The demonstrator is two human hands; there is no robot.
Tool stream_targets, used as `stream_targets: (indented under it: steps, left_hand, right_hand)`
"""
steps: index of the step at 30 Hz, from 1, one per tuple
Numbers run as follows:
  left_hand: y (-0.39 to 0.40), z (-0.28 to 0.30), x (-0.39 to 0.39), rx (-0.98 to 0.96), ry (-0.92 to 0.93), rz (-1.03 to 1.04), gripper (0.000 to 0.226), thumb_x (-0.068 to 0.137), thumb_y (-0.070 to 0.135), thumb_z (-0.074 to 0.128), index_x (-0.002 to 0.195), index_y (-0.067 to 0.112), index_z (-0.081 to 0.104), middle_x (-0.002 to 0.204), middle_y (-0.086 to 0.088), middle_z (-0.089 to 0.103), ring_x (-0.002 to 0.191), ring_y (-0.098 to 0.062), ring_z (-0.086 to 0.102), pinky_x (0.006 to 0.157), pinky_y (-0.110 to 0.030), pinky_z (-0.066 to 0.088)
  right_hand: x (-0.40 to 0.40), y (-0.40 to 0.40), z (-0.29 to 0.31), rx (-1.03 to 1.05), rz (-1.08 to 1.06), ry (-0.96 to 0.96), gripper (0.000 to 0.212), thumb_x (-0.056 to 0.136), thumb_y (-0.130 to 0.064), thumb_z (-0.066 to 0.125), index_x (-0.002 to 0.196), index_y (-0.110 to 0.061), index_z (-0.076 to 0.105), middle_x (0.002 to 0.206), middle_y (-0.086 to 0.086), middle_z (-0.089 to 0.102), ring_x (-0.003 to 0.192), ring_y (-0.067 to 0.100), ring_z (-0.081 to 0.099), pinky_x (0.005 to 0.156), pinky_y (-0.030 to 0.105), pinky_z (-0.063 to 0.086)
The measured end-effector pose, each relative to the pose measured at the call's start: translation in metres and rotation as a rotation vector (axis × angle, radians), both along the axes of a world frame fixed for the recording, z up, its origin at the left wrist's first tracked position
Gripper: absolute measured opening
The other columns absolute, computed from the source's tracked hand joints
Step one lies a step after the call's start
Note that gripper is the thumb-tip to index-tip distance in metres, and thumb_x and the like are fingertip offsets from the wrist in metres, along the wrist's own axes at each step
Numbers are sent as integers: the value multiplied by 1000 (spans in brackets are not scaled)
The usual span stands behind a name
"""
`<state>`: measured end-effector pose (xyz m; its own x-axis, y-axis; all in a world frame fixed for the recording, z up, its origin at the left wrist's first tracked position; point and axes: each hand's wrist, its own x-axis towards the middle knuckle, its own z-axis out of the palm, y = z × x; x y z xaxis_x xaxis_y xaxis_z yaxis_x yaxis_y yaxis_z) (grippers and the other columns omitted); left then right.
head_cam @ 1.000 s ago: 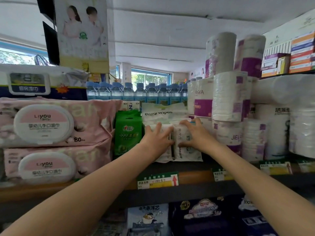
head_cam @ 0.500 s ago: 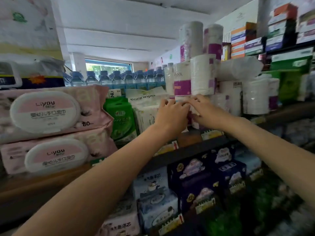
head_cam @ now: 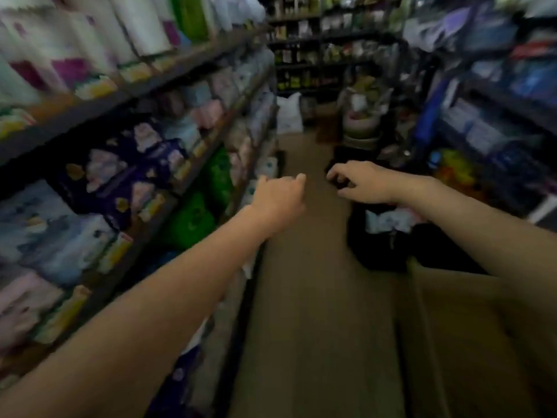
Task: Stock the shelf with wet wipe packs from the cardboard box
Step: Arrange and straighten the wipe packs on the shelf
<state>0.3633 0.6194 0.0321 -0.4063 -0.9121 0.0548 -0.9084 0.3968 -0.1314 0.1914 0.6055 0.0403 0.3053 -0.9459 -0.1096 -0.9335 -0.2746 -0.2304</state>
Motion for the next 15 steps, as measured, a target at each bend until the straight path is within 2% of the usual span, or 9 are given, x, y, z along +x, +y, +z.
stream_targets:
  steps: [5,7,9,12,15]
  left_hand:
    - [63,-82,-125,258,-2,-248,43,91,19,45,133,11,36,130,-12,53,119,-31,52,99,-43,34]
    - [90,-114,-168,340,-15,-327,43,91,18,44,132,10,37,129,-12,52,118,-32,51,96,-42,36]
    - [117,-146,-208,420,-28,-379,46,90,20,46,134,10,35,133,-14,48,119,-34,50,95,-42,38]
    - [151,-202,-250,576,18,-386,60,92,19,49,145,15,22,148,-14,24,120,-38,48,94,-42,42]
    - [192,-274,-282,680,93,-260,72,92,13,50,150,21,8,156,-13,3,121,-38,49,92,-39,44]
  right_hand:
    - [-136,114,-95,264,-275,50,37,95,-11,46,131,-8,44,128,12,53,115,29,53,87,27,41]
    - [-176,162,-138,348,-352,39,37,92,-4,45,130,-2,47,132,16,52,119,29,51,92,28,41]
    - [-208,205,-183,452,-421,50,36,90,-5,49,126,-3,50,132,16,53,120,28,52,95,30,42]
    - [-243,244,-254,547,-435,55,31,88,-12,55,118,-5,56,124,15,58,114,30,56,91,31,47]
    - [-265,269,-324,654,-335,121,45,86,-23,62,126,-5,51,125,14,56,114,32,54,94,37,47]
